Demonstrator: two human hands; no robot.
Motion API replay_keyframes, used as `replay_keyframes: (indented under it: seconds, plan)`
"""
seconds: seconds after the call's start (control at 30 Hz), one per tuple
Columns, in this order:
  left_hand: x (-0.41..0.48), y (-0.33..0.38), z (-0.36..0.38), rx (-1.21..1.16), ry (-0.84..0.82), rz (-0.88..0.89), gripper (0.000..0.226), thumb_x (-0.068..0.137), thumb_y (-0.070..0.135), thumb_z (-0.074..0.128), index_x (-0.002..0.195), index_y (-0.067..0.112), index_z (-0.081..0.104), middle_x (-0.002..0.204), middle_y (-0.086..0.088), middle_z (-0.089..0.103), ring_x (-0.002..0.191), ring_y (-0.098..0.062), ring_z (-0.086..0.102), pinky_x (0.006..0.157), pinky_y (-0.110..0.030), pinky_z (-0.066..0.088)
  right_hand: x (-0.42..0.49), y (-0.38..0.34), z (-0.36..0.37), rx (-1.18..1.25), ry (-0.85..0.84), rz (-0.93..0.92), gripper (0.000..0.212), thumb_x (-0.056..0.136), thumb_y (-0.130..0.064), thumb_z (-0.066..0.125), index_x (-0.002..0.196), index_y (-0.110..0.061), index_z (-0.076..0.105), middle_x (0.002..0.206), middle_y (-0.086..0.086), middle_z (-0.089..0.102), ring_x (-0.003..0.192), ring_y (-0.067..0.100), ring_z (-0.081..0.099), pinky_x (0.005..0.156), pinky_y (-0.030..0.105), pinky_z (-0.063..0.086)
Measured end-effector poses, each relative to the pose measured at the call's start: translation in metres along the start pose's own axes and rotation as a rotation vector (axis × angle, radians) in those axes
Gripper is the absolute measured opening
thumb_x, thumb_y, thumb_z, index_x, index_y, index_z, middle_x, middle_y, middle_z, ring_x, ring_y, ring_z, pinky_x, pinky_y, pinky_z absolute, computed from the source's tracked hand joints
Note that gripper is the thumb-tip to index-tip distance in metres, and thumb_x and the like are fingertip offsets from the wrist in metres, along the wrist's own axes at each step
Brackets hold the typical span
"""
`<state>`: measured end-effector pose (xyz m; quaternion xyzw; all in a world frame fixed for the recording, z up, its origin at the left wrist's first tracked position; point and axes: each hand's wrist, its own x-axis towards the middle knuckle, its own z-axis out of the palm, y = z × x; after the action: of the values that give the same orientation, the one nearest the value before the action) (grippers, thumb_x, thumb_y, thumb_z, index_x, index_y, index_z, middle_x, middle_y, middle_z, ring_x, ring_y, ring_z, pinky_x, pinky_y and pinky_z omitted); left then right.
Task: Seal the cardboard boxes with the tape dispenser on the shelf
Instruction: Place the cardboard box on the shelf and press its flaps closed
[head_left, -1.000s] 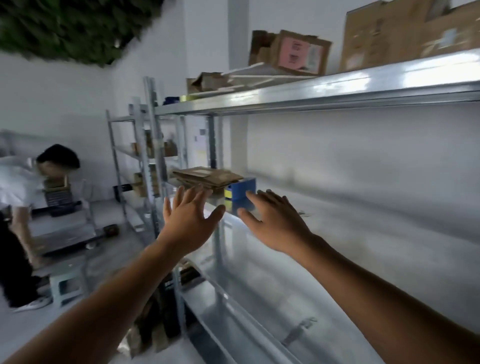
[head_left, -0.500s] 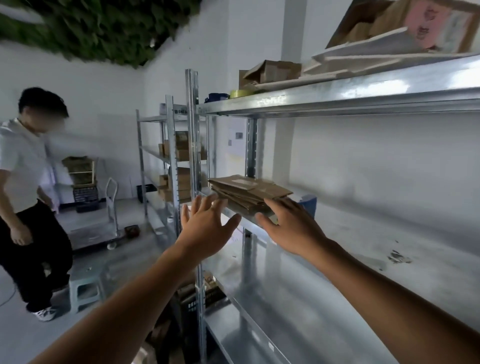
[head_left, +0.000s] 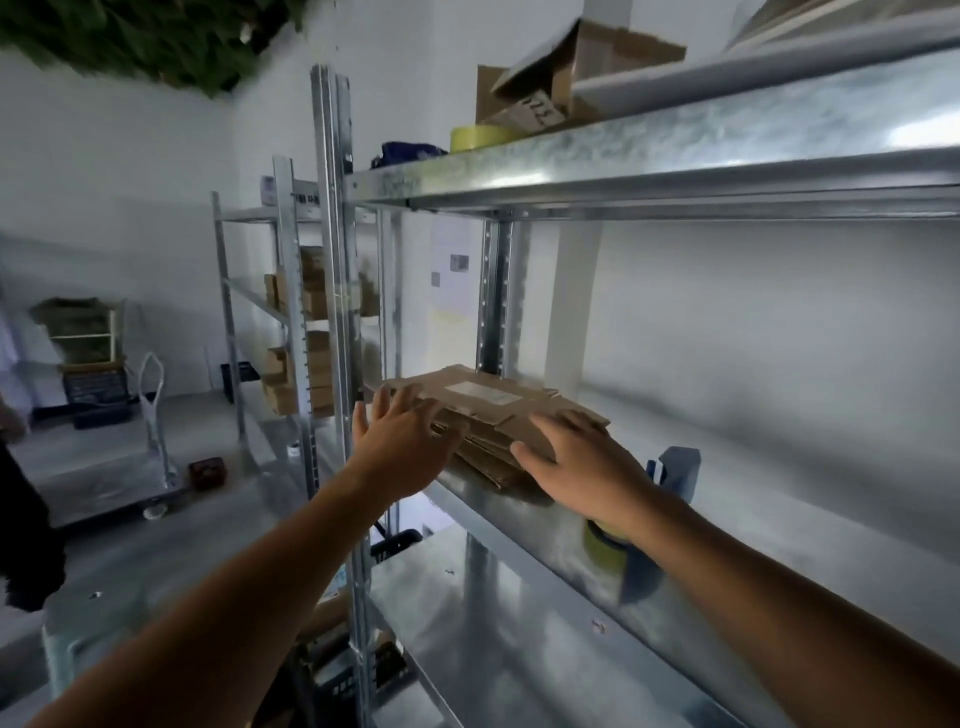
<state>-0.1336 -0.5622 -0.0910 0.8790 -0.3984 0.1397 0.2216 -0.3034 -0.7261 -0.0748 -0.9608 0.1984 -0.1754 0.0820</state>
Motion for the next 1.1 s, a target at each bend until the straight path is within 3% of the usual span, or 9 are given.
replay_keyframes:
  seconds: [0.1,0.37,0.57,0.73,0.83,0.93,1.1]
  plan:
    - [0.049,-0.023,0.020,-0.011,-0.009,0.001,0.061,0.098,0.068,0.036,0.147,0.034,0.043,0.163,0.000,0.026,0.154,-0.030,0.006,0.122,-0.064,0.004,0.035,0.003,0.012,-0.022,-0.021,0.036,0.069,0.098,-0.070,0.030,0.154,-0.031,0.033,0.164,0.000,0.029,0.150,0.028,0.026,0.116,0.051,0.034]
    - [0.171,-0.071,0.068,-0.062,-0.144,0.038,0.083,0.086,0.080,0.032,0.151,0.030,0.039,0.162,-0.007,0.028,0.151,-0.037,0.016,0.121,-0.063,0.009,0.116,0.020,0.054,-0.111,-0.096,0.258,0.075,0.094,-0.078,0.020,0.158,-0.038,0.020,0.169,0.002,0.017,0.154,0.036,0.016,0.119,0.059,0.026]
    - [0.237,-0.105,0.095,-0.133,-0.298,0.009,0.081,0.079,0.084,0.037,0.147,0.040,0.035,0.153,-0.011,0.039,0.142,-0.041,0.034,0.112,-0.064,0.028,0.160,0.027,0.073,-0.063,-0.073,0.448,0.064,0.095,-0.073,0.027,0.153,-0.044,0.030,0.160,0.007,0.031,0.146,0.041,0.027,0.114,0.059,0.033]
    - [0.271,-0.124,0.116,-0.081,-0.415,-0.014,0.108,0.065,0.094,0.032,0.150,0.029,0.039,0.148,-0.014,0.050,0.134,-0.039,0.047,0.112,-0.059,0.036,0.174,0.031,0.085,-0.027,-0.067,0.568,0.064,0.094,-0.073,0.027,0.150,-0.043,0.034,0.156,0.009,0.037,0.142,0.037,0.035,0.110,0.060,0.038]
    - [0.285,-0.131,0.121,-0.090,-0.424,0.036,0.094,0.076,0.085,0.043,0.144,0.021,0.050,0.141,-0.009,0.059,0.125,-0.031,0.056,0.107,-0.049,0.044,0.179,0.026,0.084,-0.002,-0.048,0.638,0.071,0.088,-0.076,0.030,0.149,-0.041,0.035,0.152,0.008,0.040,0.138,0.037,0.040,0.109,0.058,0.039]
    - [0.288,-0.128,0.116,-0.111,-0.419,0.116,0.082,0.083,0.076,0.048,0.143,0.020,0.052,0.141,-0.010,0.058,0.127,-0.031,0.053,0.106,-0.049,0.044,0.181,0.025,0.082,0.010,0.005,0.701,0.078,0.076,-0.077,0.025,0.143,-0.038,0.040,0.141,0.005,0.047,0.128,0.036,0.048,0.103,0.055,0.042]
    - [0.289,-0.133,0.106,-0.194,-0.387,0.167,0.079,0.086,0.074,0.054,0.140,0.016,0.056,0.136,-0.012,0.060,0.127,-0.032,0.051,0.105,-0.050,0.046,0.189,0.028,0.091,0.017,0.145,0.738,0.067,0.079,-0.080,0.028,0.133,-0.043,0.044,0.127,0.004,0.051,0.113,0.032,0.055,0.097,0.058,0.045]
